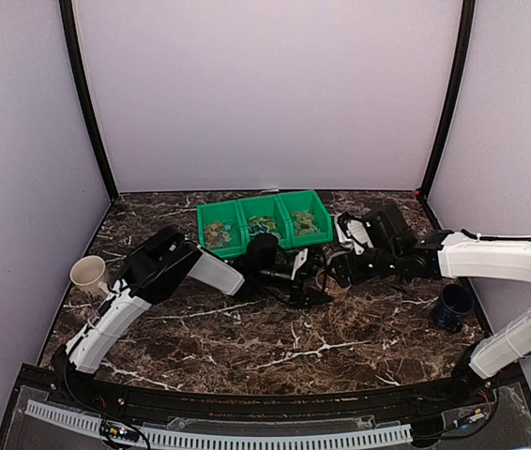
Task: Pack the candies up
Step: Press the box lid onto the packing bottle, then place the box lid on the packing bottle, then screw the box lid onto the packing bottle.
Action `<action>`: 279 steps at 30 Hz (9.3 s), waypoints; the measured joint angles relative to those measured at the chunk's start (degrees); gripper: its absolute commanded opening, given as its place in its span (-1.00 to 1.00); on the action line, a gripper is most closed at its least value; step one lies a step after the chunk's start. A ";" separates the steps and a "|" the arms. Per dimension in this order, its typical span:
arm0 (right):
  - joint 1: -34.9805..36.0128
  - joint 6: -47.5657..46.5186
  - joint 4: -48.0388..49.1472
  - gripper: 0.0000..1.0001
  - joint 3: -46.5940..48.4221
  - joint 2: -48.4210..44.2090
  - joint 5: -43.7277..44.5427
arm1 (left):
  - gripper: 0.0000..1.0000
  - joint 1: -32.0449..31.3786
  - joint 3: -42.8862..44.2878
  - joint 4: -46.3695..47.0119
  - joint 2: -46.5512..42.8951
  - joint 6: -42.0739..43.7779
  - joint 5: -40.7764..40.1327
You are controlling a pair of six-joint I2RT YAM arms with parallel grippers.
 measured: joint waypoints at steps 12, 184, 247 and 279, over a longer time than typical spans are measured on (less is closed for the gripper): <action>0.00 -5.97 -0.74 0.65 1.68 6.34 -6.01 | 0.92 -0.02 -2.78 1.22 -1.29 0.26 -0.74; 13.38 9.73 -4.17 0.93 -5.90 -12.26 3.52 | 0.75 -1.92 -9.55 7.15 -4.87 0.24 -18.51; -3.65 -18.80 -5.09 0.94 8.79 9.84 -10.67 | 0.73 -1.38 -8.09 5.01 -4.33 1.60 -15.10; -7.56 -29.09 -15.61 0.95 18.60 18.47 -18.60 | 0.74 -1.16 -6.88 3.80 -3.87 2.38 -13.09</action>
